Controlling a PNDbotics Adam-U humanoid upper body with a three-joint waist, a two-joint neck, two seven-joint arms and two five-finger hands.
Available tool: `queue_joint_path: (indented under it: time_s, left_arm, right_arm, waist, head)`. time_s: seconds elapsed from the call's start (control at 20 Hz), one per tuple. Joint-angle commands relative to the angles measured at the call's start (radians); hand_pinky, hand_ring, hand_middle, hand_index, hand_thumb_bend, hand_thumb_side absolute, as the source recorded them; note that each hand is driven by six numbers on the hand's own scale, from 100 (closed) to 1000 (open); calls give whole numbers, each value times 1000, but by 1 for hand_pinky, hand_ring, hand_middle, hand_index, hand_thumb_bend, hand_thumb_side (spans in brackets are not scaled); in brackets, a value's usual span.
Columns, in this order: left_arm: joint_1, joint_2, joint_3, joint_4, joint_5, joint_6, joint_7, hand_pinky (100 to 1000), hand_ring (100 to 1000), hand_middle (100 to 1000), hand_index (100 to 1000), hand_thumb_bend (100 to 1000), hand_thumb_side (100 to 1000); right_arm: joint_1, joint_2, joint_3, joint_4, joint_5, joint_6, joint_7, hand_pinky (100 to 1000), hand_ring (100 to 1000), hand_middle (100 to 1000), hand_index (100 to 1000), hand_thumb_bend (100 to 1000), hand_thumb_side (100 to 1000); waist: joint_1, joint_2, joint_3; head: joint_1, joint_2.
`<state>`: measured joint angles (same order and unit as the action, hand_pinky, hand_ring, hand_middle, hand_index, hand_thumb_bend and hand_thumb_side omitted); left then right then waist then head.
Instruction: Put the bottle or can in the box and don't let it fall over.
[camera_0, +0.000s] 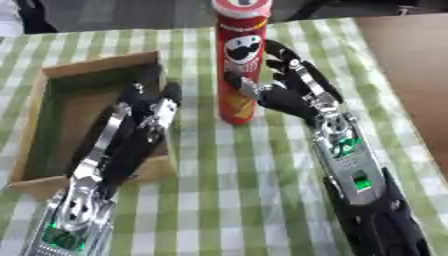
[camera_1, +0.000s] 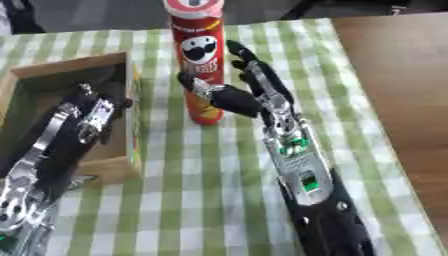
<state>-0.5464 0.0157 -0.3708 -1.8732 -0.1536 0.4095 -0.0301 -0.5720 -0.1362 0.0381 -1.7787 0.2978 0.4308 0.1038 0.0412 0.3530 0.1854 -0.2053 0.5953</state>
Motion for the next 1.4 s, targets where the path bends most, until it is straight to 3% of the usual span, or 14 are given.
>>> queue_joint_path:
  time_s: [0.05,1.4]
  left_arm:
    - [-17,-7,10,-13,6,-3,-3,899,819,189,1000,164,736]
    - [-38,-7,35,-31,-6,-11,-9,903,812,182,1000,122,743]
  right_arm:
    - [-19,-10,-1,-21,-11,-1,-5,1000,1000,1000,1000,601,464]
    - [-54,1,5,-25,-26,-5,9,1000,1000,1000,1000,569,425]
  waist:
    - [1,-14,0]
    - [-2,13,15]
  head:
    - [1,-16]
    - [-8,-34]
